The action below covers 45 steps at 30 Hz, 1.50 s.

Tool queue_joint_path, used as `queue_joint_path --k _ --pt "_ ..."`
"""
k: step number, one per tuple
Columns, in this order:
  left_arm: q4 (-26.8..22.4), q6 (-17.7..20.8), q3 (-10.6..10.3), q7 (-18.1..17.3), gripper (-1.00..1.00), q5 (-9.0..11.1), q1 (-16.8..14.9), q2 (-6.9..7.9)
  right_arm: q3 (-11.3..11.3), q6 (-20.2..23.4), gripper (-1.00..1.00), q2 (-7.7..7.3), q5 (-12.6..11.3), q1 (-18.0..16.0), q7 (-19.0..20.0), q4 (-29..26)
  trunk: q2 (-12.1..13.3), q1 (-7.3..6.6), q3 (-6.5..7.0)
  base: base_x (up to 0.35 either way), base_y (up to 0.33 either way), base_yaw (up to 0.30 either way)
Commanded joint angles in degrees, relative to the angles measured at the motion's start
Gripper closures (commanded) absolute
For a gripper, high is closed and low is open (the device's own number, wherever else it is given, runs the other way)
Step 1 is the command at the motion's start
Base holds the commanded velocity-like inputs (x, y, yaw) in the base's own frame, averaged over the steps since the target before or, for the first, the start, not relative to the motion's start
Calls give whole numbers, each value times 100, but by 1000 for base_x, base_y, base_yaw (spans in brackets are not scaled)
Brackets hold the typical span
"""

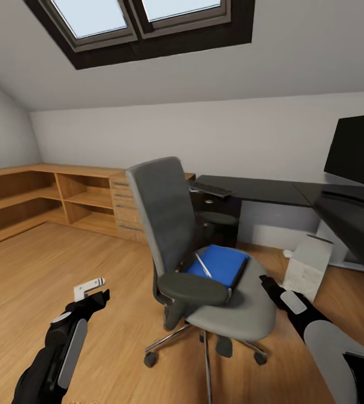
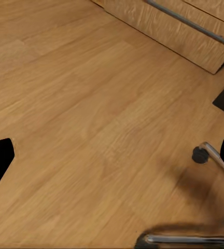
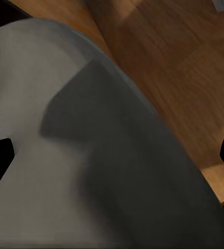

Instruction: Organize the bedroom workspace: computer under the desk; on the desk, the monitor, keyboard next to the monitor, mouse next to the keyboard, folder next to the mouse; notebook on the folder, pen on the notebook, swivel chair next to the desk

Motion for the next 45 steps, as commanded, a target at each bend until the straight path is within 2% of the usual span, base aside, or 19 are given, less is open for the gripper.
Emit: queue_joint_path --k 1,6,18,26,32,45 --pt "-3 19 1 40 -100 60 -6 -4 37 25 -100 27 -110 5 -36 344 -1 0 -7 0 0 278" --pt "61 7 1 40 -100 60 -6 -12 36 31 -100 25 -110 5 -27 344 -1 0 -7 0 0 252" --pt "187 -12 -7 22 -100 76 -6 -18 -1 27 -100 4 -104 5 -15 338 -1 0 -7 0 0 22" --pt "309 -29 -7 1 -100 69 -6 -13 2 33 -100 11 -116 5 -25 -181 -1 0 -7 -29 0 0" --pt "313 -25 -3 -2 -100 71 -6 -8 6 33 -100 37 -118 5 -26 -190 -1 0 -7 -247 0 0" --pt "313 -25 -7 5 -100 69 -6 -12 7 124 -100 88 -118 5 -26 -174 -1 0 -7 -15 0 80"
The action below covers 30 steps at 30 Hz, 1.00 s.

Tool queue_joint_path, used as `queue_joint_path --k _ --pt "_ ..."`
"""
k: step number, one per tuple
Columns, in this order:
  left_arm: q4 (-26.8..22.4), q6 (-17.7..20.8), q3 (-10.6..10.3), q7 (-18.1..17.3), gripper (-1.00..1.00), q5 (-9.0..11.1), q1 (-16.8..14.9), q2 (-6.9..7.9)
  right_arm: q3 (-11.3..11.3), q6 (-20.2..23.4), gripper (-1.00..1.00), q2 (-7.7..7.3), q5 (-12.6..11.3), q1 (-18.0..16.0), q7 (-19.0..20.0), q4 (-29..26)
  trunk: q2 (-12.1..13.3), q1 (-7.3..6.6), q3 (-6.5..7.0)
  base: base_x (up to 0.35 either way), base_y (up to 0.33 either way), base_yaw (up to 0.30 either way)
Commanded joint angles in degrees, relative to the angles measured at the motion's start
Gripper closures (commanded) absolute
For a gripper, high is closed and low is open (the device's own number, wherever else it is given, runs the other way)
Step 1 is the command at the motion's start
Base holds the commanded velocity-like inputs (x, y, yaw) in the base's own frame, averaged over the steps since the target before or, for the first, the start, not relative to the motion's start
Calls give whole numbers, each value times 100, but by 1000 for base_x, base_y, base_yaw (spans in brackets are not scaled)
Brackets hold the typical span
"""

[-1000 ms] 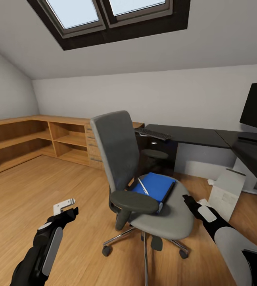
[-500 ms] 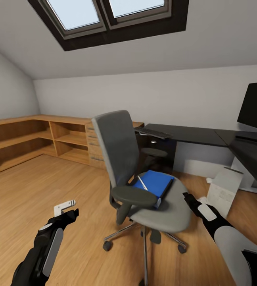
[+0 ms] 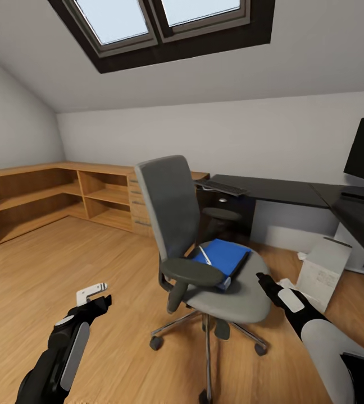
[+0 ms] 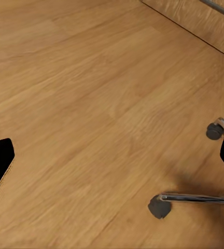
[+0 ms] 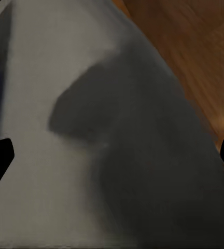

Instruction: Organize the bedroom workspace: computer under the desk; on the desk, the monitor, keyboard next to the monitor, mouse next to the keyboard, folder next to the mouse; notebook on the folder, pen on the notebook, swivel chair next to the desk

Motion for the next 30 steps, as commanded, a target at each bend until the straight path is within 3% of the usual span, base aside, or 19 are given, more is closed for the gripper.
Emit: queue_joint_path --k 1,30 --pt "-5 20 3 39 -100 60 -5 -4 -5 32 -100 2 -66 2 -29 -14 -3 -1 -6 0 0 250" --pt "91 46 -6 48 -100 46 -5 -7 -3 27 -100 22 -66 2 -20 -14 -3 -1 -15 0 0 269"
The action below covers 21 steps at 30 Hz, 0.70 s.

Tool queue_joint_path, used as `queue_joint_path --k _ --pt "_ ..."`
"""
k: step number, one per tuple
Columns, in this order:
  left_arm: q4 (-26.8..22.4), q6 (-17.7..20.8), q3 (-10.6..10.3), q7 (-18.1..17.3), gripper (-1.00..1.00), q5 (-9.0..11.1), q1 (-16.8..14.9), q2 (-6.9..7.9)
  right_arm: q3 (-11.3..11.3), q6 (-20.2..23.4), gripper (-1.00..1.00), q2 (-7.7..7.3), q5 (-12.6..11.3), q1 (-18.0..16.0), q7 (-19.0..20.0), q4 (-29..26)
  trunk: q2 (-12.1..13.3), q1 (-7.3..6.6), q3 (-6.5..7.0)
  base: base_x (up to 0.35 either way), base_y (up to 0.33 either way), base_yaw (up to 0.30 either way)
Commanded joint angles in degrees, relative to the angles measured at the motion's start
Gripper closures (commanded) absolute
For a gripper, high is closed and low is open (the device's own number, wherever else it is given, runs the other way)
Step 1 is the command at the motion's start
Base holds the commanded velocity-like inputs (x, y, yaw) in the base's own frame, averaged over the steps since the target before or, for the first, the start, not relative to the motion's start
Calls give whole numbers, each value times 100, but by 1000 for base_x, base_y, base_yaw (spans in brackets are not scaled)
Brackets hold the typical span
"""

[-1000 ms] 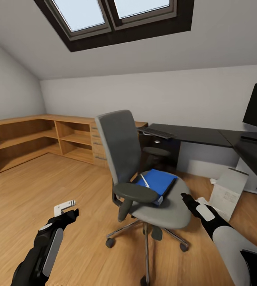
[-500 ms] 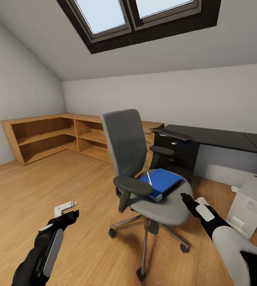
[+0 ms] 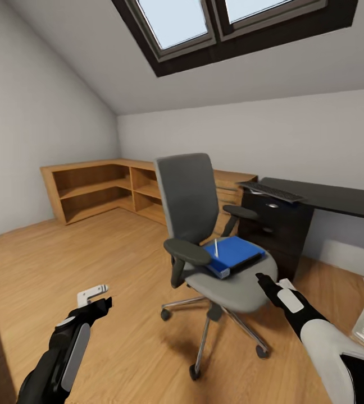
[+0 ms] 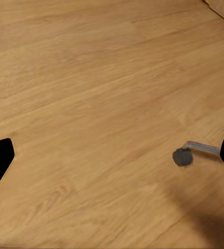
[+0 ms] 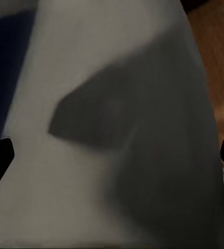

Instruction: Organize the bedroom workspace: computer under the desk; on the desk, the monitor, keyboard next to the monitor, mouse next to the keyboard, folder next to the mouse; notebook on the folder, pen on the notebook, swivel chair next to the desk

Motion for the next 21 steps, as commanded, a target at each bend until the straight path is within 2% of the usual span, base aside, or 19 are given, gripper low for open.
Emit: queue_joint_path --k 1,13,19,21 --pt "-2 19 1 39 -100 58 -6 -6 32 26 -100 5 -161 -1 -3 -19 -3 -2 -7 0 0 275" --pt "102 25 -15 48 -100 60 -6 -28 38 26 -100 10 -161 -1 -3 -52 -3 -2 -32 0 0 270" --pt "179 36 -39 40 -100 65 -6 -37 32 26 -100 5 -161 -1 -3 -83 -3 -2 -34 -14 0 31" --pt "196 36 -42 39 -100 70 -6 -38 25 26 -100 -3 -161 -1 -3 -89 -3 -2 -34 -301 -39 0"
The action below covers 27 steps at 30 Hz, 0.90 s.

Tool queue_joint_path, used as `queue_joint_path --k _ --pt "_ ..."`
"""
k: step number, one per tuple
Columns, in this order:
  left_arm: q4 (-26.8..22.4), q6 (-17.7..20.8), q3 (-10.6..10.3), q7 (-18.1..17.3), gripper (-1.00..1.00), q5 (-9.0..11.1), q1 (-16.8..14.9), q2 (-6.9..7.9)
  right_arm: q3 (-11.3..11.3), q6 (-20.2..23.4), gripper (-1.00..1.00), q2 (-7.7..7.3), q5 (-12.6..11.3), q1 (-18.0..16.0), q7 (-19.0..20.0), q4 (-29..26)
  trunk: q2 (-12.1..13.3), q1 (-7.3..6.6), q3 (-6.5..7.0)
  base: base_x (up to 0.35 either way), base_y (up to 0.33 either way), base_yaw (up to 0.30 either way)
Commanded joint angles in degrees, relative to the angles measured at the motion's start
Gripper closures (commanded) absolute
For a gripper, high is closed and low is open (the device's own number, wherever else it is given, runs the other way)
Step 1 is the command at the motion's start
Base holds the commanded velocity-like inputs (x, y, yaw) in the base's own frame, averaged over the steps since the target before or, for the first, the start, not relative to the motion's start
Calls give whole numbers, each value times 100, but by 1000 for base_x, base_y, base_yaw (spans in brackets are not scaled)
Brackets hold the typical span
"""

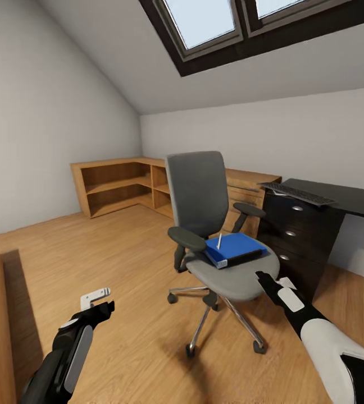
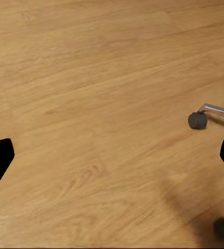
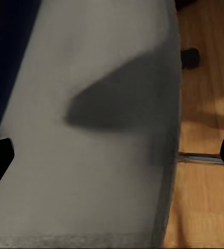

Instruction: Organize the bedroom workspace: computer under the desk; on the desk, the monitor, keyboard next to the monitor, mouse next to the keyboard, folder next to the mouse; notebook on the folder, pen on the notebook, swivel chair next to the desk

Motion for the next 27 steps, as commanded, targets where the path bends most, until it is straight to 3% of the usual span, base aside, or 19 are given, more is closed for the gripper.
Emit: queue_joint_path --k 1,12,27 --pt "-4 21 4 40 -100 62 -3 -3 -10 30 -100 0 -48 0 -31 -15 -3 -4 -6 -299 -49 0" --pt "57 -10 4 52 -100 50 -3 -9 -13 30 -100 -2 -48 0 -31 12 -3 -4 -9 -72 -15 5" --pt "63 -14 11 63 -100 54 -4 -2 -14 117 -100 -10 -53 0 -31 10 -3 -4 -79 -1 0 91"
